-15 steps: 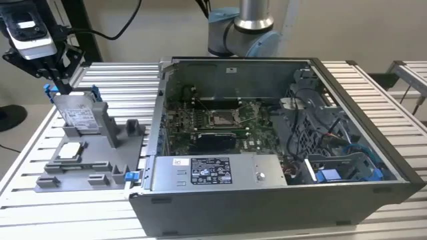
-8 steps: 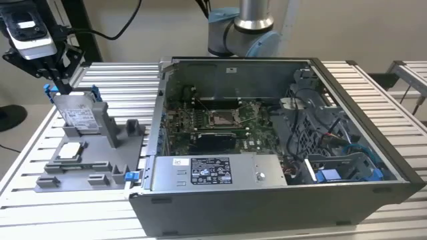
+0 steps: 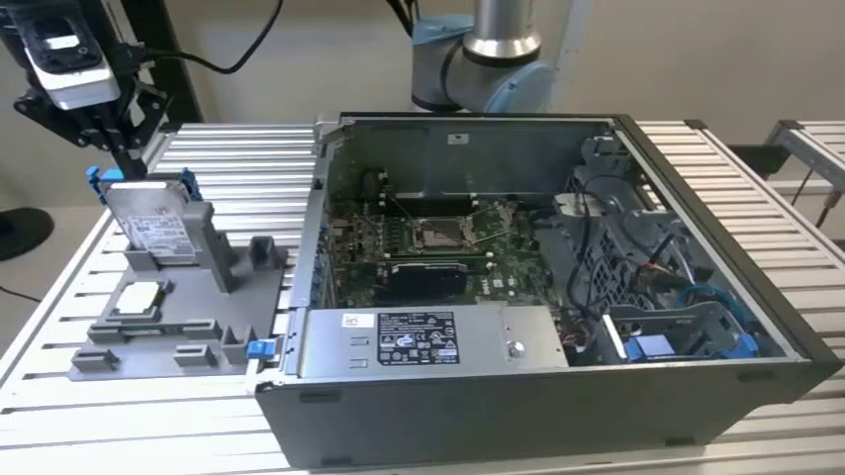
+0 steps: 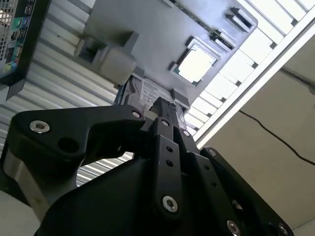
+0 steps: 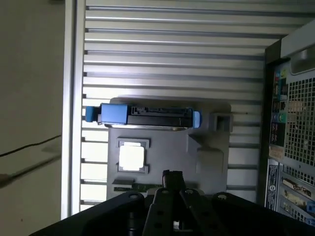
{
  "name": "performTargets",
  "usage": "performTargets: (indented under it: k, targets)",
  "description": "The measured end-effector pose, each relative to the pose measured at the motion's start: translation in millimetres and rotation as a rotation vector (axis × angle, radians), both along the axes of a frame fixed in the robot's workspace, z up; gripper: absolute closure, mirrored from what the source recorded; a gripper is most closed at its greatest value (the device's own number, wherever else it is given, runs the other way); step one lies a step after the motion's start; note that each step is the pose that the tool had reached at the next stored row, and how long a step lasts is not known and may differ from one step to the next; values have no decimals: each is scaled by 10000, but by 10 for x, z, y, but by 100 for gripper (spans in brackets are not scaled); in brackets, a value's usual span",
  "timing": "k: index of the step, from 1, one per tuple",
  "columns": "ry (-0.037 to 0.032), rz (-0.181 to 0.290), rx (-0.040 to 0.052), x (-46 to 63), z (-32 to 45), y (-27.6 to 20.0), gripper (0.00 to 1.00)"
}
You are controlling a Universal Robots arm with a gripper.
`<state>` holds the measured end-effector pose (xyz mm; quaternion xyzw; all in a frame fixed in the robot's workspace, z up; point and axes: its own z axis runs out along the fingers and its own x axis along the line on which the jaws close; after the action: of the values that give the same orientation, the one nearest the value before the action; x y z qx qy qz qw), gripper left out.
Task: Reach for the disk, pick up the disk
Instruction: 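Reach for the disk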
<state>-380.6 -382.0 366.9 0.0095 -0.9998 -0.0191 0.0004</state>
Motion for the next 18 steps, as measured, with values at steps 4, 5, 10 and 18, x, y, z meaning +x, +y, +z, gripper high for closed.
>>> performTargets:
  k: [4, 5, 10, 18]
  targets:
    - [1, 1, 0, -1, -10, 185, 100]
    - [0, 2, 0, -20, -13, 224, 100]
    - [-9, 6, -5, -232, -34, 365, 100]
    - [-10, 39, -52, -549, -63, 483, 100]
